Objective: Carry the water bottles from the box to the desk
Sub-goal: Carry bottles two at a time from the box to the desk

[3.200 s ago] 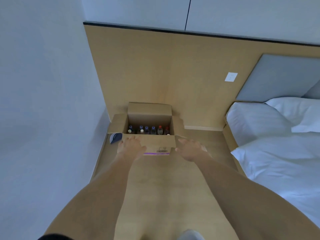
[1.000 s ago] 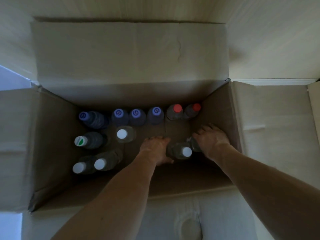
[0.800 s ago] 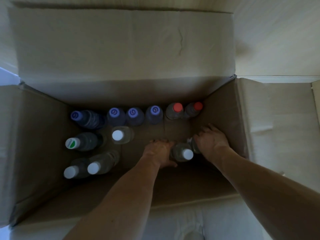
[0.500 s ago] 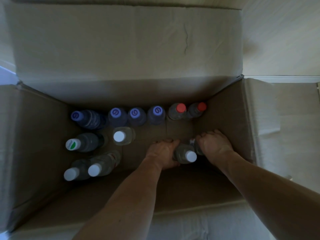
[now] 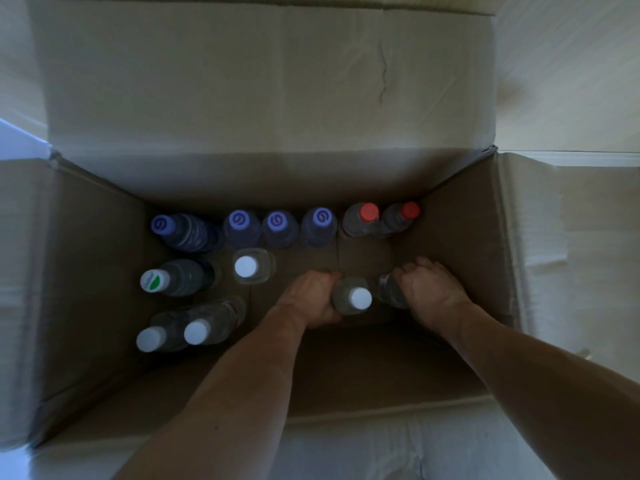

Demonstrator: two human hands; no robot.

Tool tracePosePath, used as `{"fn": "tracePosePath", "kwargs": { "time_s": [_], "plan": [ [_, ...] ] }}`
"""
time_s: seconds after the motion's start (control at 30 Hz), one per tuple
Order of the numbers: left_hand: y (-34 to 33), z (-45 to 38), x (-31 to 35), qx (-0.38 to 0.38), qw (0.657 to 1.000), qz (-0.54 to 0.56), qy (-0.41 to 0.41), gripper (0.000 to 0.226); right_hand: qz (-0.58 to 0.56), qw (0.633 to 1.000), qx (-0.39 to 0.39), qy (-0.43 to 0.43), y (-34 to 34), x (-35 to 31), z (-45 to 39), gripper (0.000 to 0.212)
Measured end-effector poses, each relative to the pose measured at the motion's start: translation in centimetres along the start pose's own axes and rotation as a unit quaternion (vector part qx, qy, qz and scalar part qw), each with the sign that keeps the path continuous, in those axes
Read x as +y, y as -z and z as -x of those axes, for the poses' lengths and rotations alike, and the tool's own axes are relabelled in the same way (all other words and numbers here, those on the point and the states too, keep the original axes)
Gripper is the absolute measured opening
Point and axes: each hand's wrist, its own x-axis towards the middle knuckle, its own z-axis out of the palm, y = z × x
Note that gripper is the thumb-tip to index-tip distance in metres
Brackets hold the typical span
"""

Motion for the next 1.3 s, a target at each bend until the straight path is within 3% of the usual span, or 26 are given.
{"fn": "tracePosePath", "kwargs": {
  "time_s": [0.2,0.33,0.57,0.8,0.9,1.07,1.3],
  "plan": [
    [1.7,1.5,-2.9,0.005,0.999,-0.012,0.044,0.055,-0.057,0.998,0.017,0.018,0.0,-1.6,-0.8,0.059],
    [1.4,1.9,-3.5,0.015,0.998,0.008,0.054,0.057,-0.117,0.990,0.068,0.048,-0.4,-1.9,-1.6,0.060],
    [0.4,0.8,-3.6,0.005,0.997,0.009,0.078,0.094,-0.334,0.936,0.106,0.045,-2.5,0.4,-1.5,0.081],
    [0.4,1.1,-2.8,0.100,0.991,0.075,0.043,0.060,-0.418,0.895,0.145,0.051,-3.0,0.6,-2.2,0.069],
    [1.3,2.3,-1.9,0.120,0.982,0.142,0.042,0.064,-0.494,0.859,0.117,0.064,-1.7,1.3,-1.6,0.065],
    [5.1,5.5,-0.1,0.104,0.952,0.282,0.052,0.054,-0.641,0.759,0.034,0.105,2.0,2.7,1.8,0.052],
    [14.0,10.4,4.2,0.070,0.884,0.457,0.070,0.043,-0.735,0.665,-0.038,0.128,9.8,2.6,7.6,0.058]
  ]
}}
